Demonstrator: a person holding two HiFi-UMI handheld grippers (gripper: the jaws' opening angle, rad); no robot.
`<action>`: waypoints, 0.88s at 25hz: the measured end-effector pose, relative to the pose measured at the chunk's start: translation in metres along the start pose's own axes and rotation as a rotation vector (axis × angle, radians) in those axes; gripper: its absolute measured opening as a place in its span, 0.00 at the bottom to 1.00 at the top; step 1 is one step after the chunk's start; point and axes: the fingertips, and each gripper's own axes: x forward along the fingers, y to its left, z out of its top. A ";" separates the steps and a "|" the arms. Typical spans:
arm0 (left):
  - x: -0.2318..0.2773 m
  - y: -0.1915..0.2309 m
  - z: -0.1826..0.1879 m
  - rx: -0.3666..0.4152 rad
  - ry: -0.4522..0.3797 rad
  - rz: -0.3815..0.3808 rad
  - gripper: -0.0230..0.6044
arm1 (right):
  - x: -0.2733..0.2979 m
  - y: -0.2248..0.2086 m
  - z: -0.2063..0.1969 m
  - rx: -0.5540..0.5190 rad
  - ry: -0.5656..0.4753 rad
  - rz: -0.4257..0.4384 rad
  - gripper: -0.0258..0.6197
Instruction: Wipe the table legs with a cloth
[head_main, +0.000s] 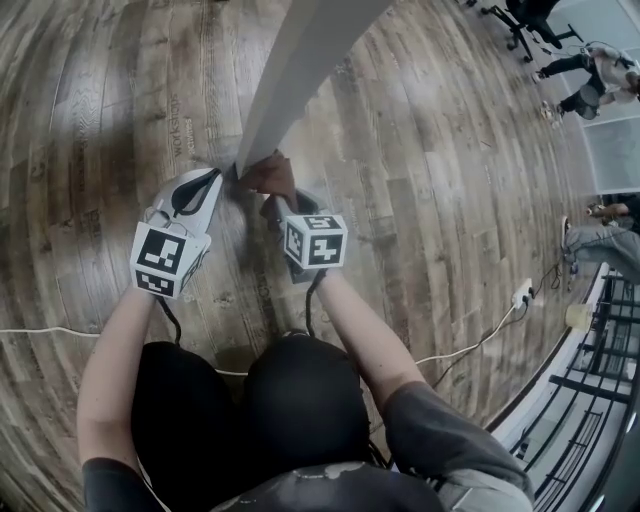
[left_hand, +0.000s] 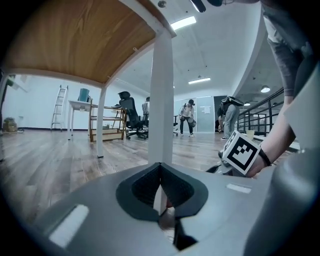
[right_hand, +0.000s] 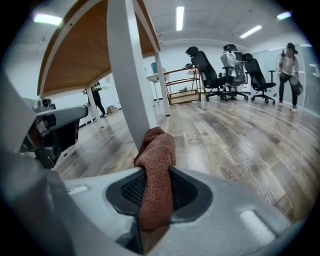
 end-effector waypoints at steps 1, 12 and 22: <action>-0.002 0.005 0.007 0.004 -0.021 0.004 0.07 | -0.005 -0.002 0.006 0.022 -0.022 -0.001 0.18; -0.028 0.060 0.193 0.155 -0.247 0.160 0.07 | -0.169 -0.012 0.260 -0.228 -0.495 -0.079 0.18; -0.036 0.023 0.313 0.154 -0.418 0.110 0.07 | -0.250 0.037 0.388 -0.272 -0.777 -0.025 0.18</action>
